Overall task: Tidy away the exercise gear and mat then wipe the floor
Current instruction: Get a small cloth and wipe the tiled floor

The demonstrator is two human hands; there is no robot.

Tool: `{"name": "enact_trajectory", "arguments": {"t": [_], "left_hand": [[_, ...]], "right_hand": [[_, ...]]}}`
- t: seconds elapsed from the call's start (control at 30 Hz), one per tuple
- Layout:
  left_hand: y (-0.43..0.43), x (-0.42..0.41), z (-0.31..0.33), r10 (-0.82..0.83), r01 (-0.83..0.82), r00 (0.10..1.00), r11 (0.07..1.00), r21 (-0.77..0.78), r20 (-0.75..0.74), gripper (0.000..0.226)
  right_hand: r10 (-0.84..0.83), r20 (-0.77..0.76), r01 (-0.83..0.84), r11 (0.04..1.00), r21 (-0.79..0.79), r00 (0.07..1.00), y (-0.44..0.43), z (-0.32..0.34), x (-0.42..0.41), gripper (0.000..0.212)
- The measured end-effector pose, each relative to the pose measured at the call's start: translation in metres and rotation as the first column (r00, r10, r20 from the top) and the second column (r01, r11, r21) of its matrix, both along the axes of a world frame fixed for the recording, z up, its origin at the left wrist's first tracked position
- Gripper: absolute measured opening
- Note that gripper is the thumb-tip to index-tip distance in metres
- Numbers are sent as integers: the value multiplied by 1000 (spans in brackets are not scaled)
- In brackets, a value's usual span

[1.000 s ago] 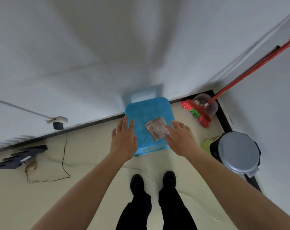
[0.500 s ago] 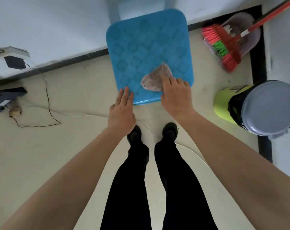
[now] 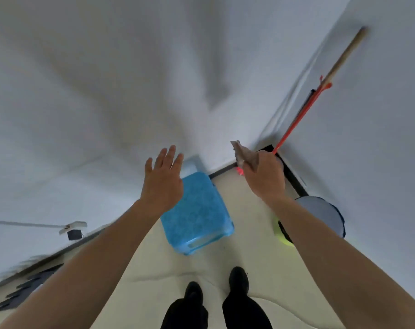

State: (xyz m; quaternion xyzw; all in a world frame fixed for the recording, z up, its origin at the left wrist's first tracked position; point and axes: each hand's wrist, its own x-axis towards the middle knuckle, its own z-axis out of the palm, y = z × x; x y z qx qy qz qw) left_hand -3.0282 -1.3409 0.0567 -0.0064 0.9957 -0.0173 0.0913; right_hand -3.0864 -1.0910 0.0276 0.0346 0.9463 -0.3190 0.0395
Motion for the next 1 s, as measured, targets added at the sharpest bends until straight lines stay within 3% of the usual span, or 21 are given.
{"name": "enact_trajectory", "arguments": {"t": [0.13,0.27,0.43,0.67,0.83,1.0], "left_hand": [[38,-37,100,-154,144,957,988,-62,-246,59],[84,-43,171,-351,367,802,928,-65,-484,52],[161,-9,210,-516,641,634,767,18,-575,57],[294,128,182,-766,909,387,412,69,-513,61],[387,304,210,-822,995,94,57,83,-562,66],[455,524,248,-696,941,-217,-337,43,-685,69]], "right_hand": [[-128,-164,135,990,33,978,46,99,2,24],[-244,-353,297,950,102,903,99,178,45,23],[-492,-463,600,792,115,738,153,217,167,20],[-717,-433,837,488,247,546,188,198,428,23],[-829,-500,958,136,253,250,190,228,645,23],[-811,-578,951,-241,193,-88,163,251,858,27]]}}
